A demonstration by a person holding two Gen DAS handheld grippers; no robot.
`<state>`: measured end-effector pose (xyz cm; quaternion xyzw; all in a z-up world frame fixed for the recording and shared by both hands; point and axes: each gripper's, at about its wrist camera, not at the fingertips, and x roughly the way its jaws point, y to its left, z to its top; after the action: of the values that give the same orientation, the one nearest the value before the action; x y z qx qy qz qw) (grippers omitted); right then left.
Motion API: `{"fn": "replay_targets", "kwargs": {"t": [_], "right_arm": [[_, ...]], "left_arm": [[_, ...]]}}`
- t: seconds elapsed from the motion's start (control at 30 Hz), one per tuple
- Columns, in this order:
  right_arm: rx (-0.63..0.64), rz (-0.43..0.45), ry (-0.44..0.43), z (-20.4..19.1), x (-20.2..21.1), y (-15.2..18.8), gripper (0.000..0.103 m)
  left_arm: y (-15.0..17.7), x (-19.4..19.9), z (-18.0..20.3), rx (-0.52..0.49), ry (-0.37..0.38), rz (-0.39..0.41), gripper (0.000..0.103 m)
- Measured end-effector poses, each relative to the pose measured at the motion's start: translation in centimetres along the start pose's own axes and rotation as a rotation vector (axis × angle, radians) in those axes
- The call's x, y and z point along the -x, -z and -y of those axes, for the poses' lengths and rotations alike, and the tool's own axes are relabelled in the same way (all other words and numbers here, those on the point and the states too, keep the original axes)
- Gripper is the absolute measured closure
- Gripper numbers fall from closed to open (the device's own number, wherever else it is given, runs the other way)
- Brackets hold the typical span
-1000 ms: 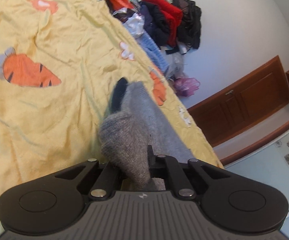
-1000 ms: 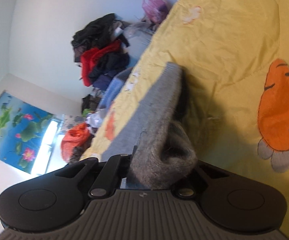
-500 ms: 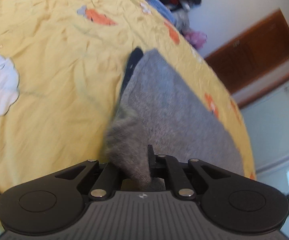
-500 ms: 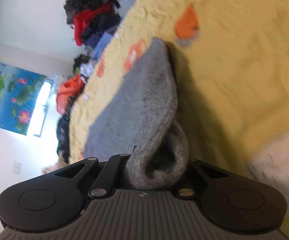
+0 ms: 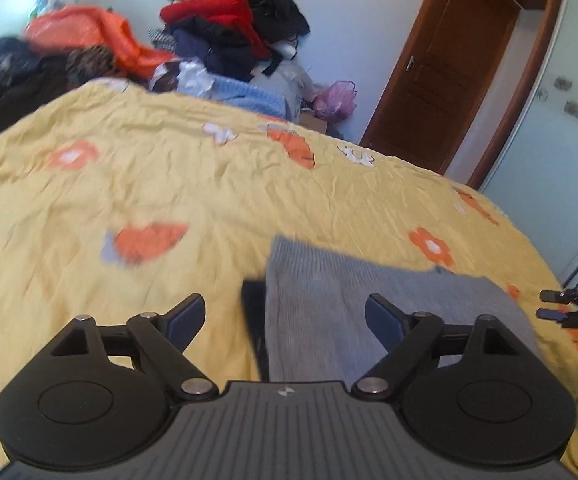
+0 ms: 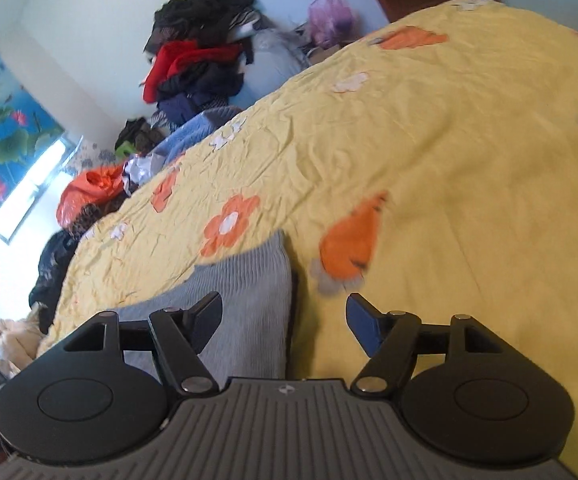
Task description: Fold small clothes
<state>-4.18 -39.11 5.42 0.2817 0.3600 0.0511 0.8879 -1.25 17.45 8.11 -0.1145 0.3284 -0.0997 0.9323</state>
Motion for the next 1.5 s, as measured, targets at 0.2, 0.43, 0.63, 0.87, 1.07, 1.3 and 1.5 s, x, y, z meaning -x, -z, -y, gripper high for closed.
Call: {"fn": "replay_targets", "kwargs": {"t": [0.2, 0.43, 0.63, 0.87, 1.07, 1.3, 1.5], "right_arm": [[0.095, -0.075, 0.016, -2.0, -7.6, -3.8, 0.033], [0.106, -0.175, -0.053, -2.8, -11.5, -3.6, 0.079], [0.106, -0.069, -0.085, -3.4, -10.1, -5.2, 0.089], [0.099, -0.125, -0.050, -3.2, -12.6, -5.0, 0.082], [0.091, -0.040, -0.017, -3.4, -9.8, -4.5, 0.049], [0.195, -0.046, -0.118, -6.9, -5.5, -0.3, 0.047], [0.372, -0.023, -0.022, -8.2, -7.0, 4.8, 0.047]], "left_arm": [[-2.4, -10.7, 1.4, -0.030, -0.032, -0.118, 0.030], [-2.3, -14.0, 1.2, -0.007, 0.034, -0.203, 0.088], [-2.8, -11.1, 0.9, -0.031, -0.022, -0.125, 0.095], [-1.8, -11.7, -0.6, 0.019, -0.077, -0.166, 0.091], [-1.5, -7.0, -0.6, 0.031, -0.074, -0.090, 0.034], [3.0, -1.6, -1.0, 0.084, -0.067, -0.108, 0.028], [6.1, -1.4, 1.2, -0.007, -0.072, -0.202, 0.070]]}}
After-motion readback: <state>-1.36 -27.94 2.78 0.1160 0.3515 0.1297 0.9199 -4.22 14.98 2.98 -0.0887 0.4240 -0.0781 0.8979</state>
